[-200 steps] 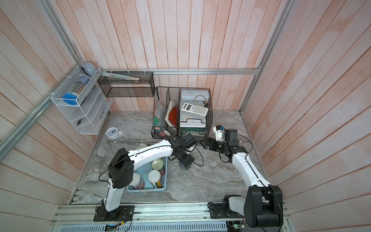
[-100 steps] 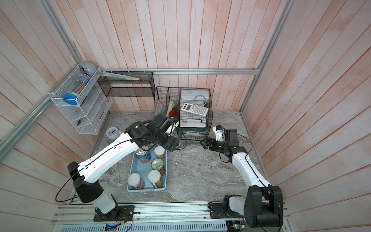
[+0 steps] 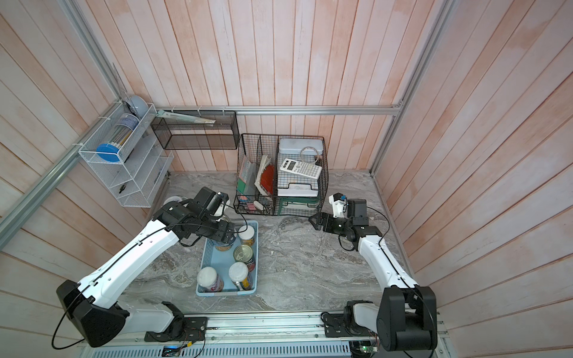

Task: Put the canned food in the basket
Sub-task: Place the canned food in the basket.

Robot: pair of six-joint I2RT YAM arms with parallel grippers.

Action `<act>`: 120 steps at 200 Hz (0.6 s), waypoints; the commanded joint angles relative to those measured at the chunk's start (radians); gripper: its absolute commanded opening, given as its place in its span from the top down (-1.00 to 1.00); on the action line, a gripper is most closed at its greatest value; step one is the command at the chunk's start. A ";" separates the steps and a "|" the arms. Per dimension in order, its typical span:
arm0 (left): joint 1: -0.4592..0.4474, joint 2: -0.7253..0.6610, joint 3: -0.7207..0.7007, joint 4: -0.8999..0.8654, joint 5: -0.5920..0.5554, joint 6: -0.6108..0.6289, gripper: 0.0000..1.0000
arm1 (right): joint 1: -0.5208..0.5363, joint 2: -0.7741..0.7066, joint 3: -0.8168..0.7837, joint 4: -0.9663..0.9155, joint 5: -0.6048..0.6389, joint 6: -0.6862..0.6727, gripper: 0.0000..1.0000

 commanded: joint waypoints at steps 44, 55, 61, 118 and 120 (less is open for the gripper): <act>0.047 -0.085 -0.072 0.137 0.038 -0.029 -0.19 | 0.004 0.017 -0.011 -0.014 0.008 -0.020 -0.80; 0.048 -0.089 -0.084 0.143 0.041 -0.032 -0.19 | 0.007 0.020 -0.008 -0.017 0.008 -0.021 -0.80; 0.049 -0.089 -0.090 0.143 0.042 -0.035 -0.19 | 0.006 0.021 -0.008 -0.016 0.008 -0.022 -0.80; 0.051 -0.102 -0.144 0.152 0.048 -0.060 -0.19 | 0.010 0.008 -0.010 -0.016 0.008 -0.026 -0.80; 0.051 -0.103 -0.146 0.152 0.048 -0.061 -0.19 | 0.011 0.008 -0.011 -0.015 0.008 -0.025 -0.80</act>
